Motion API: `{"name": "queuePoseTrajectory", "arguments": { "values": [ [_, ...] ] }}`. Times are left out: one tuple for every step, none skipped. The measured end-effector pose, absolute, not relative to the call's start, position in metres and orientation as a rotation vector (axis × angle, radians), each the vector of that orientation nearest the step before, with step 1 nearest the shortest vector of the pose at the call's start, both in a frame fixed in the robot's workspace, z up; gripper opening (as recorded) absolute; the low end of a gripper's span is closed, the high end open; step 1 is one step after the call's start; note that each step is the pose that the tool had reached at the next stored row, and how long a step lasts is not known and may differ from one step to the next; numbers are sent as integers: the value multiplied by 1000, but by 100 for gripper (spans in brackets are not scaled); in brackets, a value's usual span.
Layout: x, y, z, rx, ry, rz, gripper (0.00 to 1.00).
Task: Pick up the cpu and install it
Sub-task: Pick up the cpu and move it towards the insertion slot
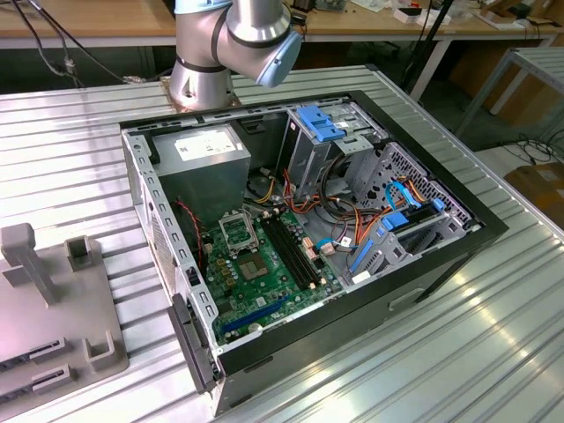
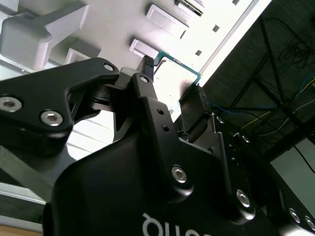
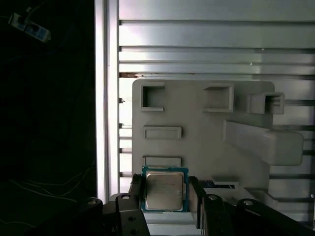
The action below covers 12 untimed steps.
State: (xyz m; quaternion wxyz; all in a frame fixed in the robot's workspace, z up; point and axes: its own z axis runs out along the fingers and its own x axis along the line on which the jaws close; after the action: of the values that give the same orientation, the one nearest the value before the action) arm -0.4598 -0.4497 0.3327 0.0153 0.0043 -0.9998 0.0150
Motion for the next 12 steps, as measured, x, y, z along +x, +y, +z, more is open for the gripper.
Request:
{"name": "queuePoseTrajectory", "arguments": {
  "values": [
    [-460,-450,334,14,-3110,47,47],
    [-460,-450,335,13,-3111,47,47],
    [-460,-450,336,13,-3111,47,47],
    [-460,-450,338,13,-3111,47,47],
    [-460,-450,339,14,-3111,47,47],
    [-460,-450,340,13,-3111,47,47],
    [-460,-450,341,14,-3111,47,47],
    [-460,-450,343,13,-3111,47,47],
    [-460,-450,344,14,-3111,47,47],
    [-460,-450,346,13,-3111,47,47],
    [-460,-450,347,14,-3111,47,47],
    [-460,-450,348,13,-3111,47,47]
  ]
}}
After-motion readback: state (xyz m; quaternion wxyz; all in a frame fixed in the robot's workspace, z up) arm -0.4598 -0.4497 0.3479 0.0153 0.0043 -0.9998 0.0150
